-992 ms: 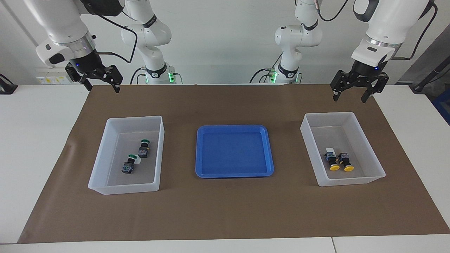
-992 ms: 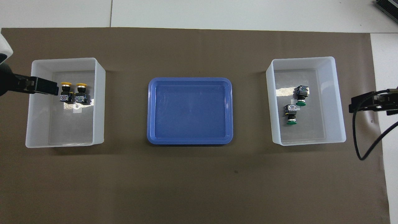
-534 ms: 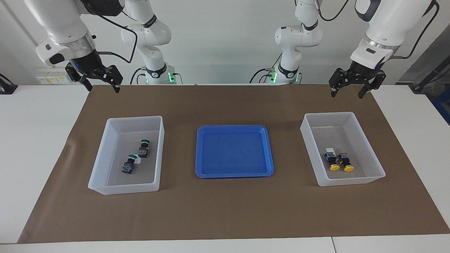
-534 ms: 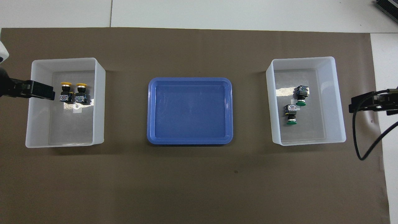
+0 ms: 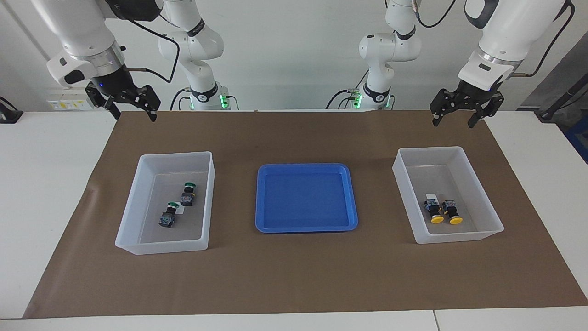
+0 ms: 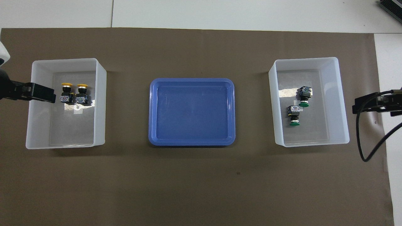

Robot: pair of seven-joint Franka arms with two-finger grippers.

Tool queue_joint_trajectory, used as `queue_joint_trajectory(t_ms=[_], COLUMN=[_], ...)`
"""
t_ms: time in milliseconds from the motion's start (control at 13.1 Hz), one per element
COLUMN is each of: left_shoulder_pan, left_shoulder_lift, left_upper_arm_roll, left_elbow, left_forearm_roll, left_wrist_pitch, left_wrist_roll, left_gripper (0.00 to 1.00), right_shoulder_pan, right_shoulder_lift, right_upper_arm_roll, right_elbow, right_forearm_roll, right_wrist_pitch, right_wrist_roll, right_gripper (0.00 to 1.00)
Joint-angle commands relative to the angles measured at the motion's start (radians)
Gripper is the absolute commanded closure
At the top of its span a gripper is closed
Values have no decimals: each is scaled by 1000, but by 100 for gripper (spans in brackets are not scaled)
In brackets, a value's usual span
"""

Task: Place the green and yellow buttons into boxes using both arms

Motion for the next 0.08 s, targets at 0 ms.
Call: queue_joint_trajectory(t_ms=[0], left_shoulder_pan=[2], left_shoulder_lift=[-30], left_upper_arm_roll=[2], left_elbow=[-35], left_forearm_roll=[7], left_wrist_pitch=[0], left_wrist_roll=[-11], left_gripper=[0], right_shoulder_pan=[-4], right_shoulder_lift=[-20], right_upper_arm_roll=[6], right_elbow=[-17], right_forearm_roll=[11], right_wrist_pitch=[-4], right_wrist_roll=[13], right_gripper=[0])
